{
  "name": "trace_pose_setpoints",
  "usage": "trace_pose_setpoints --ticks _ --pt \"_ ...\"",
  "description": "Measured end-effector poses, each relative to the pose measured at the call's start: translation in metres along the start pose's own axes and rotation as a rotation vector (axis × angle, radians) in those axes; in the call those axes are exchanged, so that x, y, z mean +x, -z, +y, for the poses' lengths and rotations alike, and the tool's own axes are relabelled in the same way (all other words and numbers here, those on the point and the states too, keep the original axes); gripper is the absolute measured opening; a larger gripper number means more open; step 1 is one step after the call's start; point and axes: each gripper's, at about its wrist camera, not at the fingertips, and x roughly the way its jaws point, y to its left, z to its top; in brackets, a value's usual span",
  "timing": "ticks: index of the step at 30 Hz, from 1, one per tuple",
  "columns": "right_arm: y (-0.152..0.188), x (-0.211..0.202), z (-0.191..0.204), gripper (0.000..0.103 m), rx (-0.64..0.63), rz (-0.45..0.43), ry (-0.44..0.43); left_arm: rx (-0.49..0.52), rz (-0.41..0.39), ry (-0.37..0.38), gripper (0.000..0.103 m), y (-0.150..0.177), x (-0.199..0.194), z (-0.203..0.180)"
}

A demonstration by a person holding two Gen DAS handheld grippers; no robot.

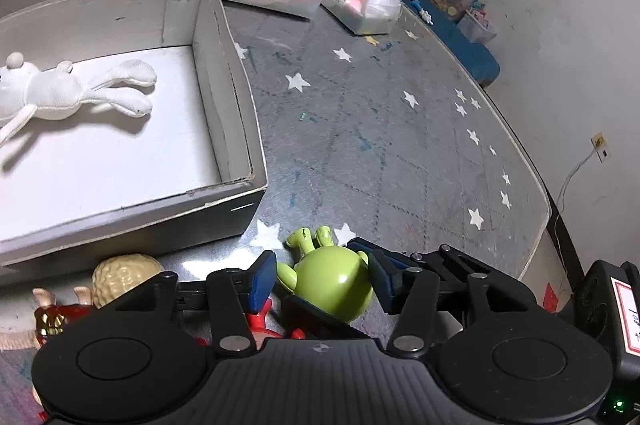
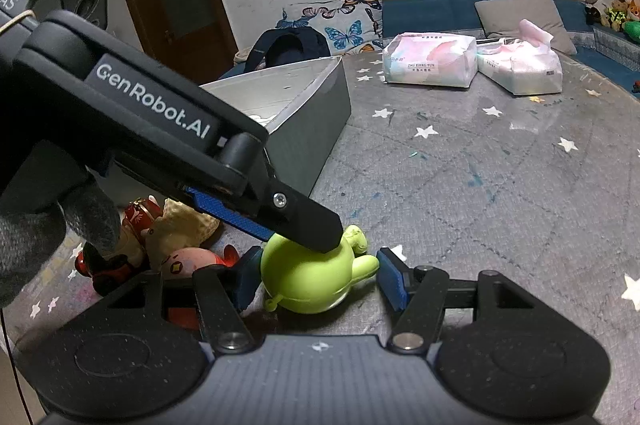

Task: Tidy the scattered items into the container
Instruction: 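Close the right gripper on the green alien toy, then carry the green alien toy with the right gripper over the box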

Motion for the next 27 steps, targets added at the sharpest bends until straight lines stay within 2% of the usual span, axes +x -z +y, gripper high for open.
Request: trace_pose_setpoints --ticks 6,15,20,24,27 --pt "0.000 0.000 0.001 0.062 0.000 -0.001 0.007 0.005 -0.018 -0.021 0.059 0.005 0.003 -0.005" --pt "-0.003 -0.013 0.015 0.062 -0.059 -0.016 0.026 -0.023 -0.080 0.020 0.058 0.018 -0.017 -0.002" --pt "-0.025 -0.032 0.033 0.062 -0.156 -0.092 0.047 -0.004 -0.192 0.046 0.058 0.015 -0.054 -0.008" --pt "-0.055 -0.033 0.047 0.062 -0.237 -0.150 0.035 0.021 -0.287 0.024 0.058 0.002 -0.083 -0.008" --pt "-0.075 -0.021 0.055 0.062 -0.280 -0.170 0.012 0.000 -0.329 0.005 0.058 -0.012 -0.094 0.004"
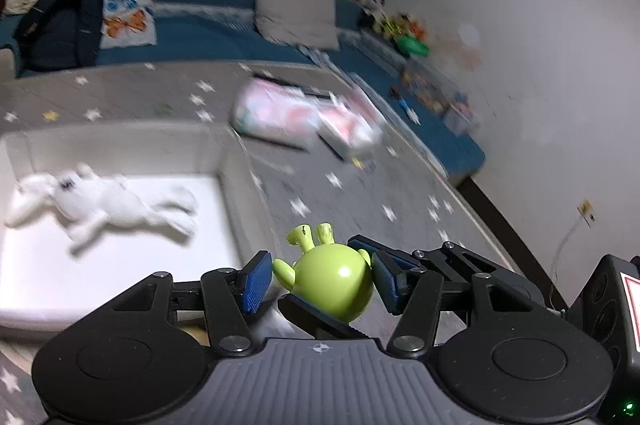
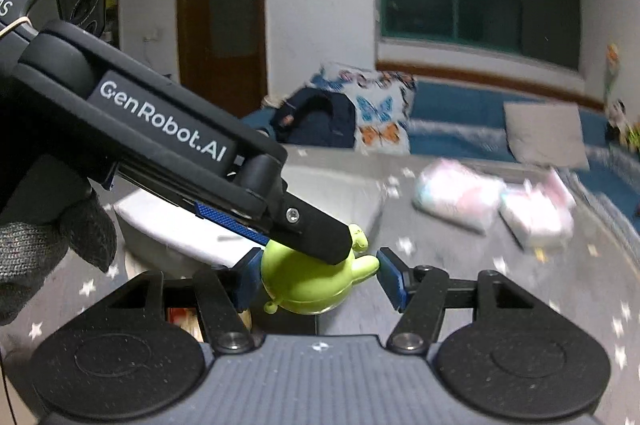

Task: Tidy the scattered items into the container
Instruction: 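Carry the green alien toy with the right gripper over the box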

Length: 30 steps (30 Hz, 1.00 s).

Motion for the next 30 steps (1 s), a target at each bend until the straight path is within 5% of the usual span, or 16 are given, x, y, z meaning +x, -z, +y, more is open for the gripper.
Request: trace_pose_setpoints --ticks 13,30 --pt "-0.036 0.106 -0.003 0.062 -0.036 0.130 -0.113 -0.194 0.021 0.007 0.058 -0.037 0.037 0.097" --pt "-0.032 0.162 0.001 0.063 -0.167 0.271 -0.111 -0.311 0.073 0.041 0.057 -0.035 0.075 0.138"
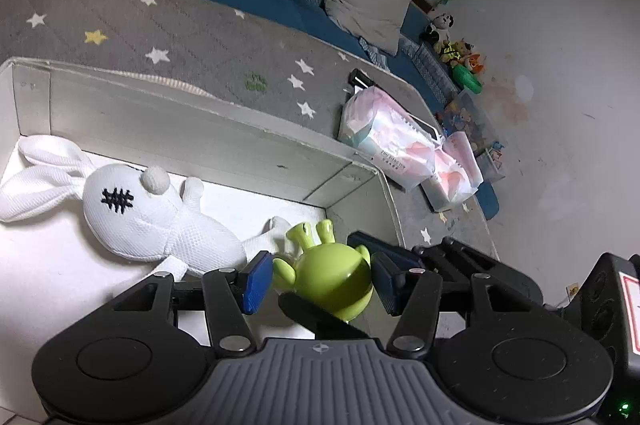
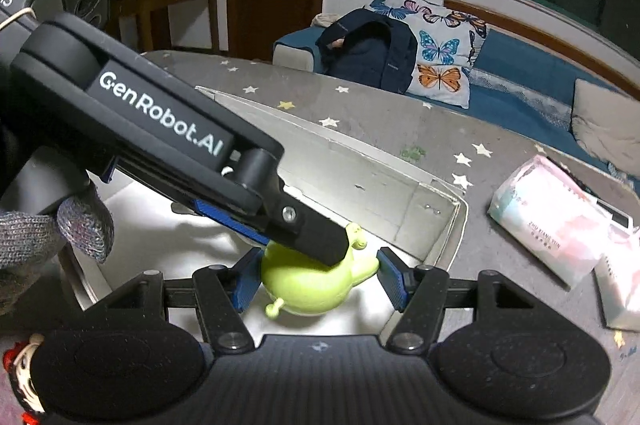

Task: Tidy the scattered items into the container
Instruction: 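Carry the green alien toy with the right gripper over the box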

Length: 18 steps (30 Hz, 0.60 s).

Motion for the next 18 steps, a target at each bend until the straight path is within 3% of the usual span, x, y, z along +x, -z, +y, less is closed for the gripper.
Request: trace_pose_setpoints --ticks 8,18 --pt "0.0025 0.0012 0.0077 0.063 -0.055 0.013 0.020 -0.006 0.010 -0.009 0.056 0.0044 0.0077 0.0026" --pt "0.0028 -0.0036 0.0066 0.063 -0.026 -0.009 0.016 -0.002 0.006 -0.016 0.056 0.0056 0.0074 0.0007"
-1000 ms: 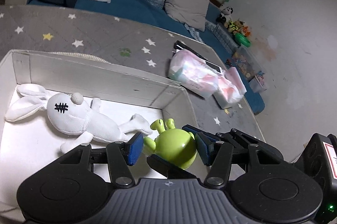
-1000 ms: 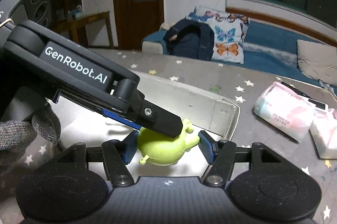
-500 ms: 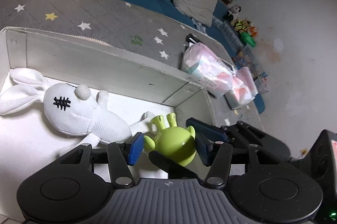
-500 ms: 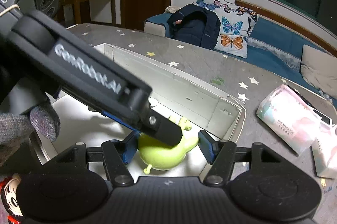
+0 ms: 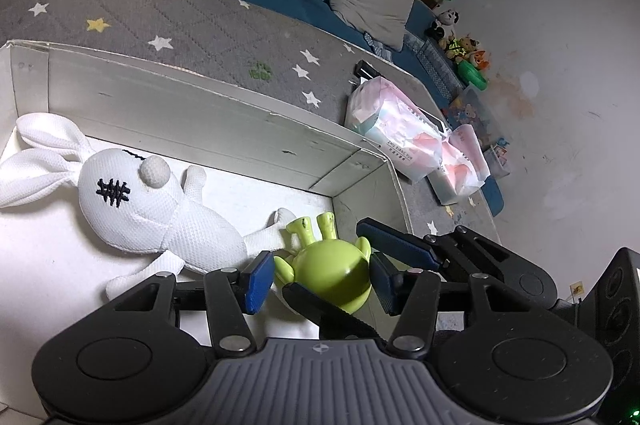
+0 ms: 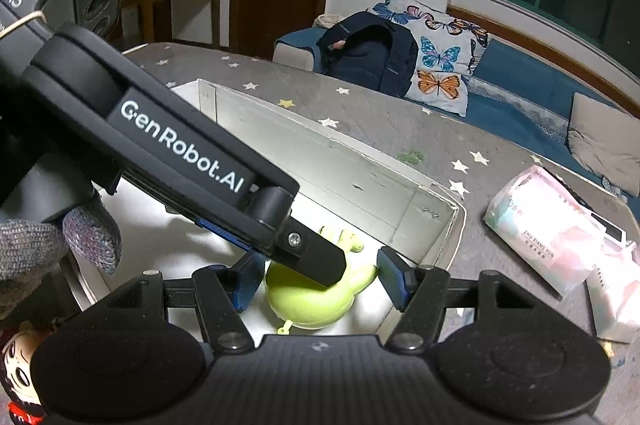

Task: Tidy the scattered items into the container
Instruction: 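Carry the green alien toy with the right gripper over the box, then open the right gripper to drop the alien into the box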

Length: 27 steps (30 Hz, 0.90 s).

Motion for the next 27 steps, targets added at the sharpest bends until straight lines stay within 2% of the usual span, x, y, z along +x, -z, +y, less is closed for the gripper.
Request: trace_pose_setpoints --ticks 4,15,27 --pt "0.000 -0.001 -0.001 0.063 -0.001 -0.007 0.004 0.006 0.000 -0.005 0.053 0.001 -0.003 -0.004" --pt "0.001 -0.003 0.002 0.063 -0.022 -0.013 0.038 0.011 -0.019 -0.007 0.052 -0.001 -0.013 -0.009" --pt "0.004 -0.033 0.000 0.063 0.043 -0.083 0.026 0.048 -0.066 -0.026 0.051 0.013 -0.035 -0.024"
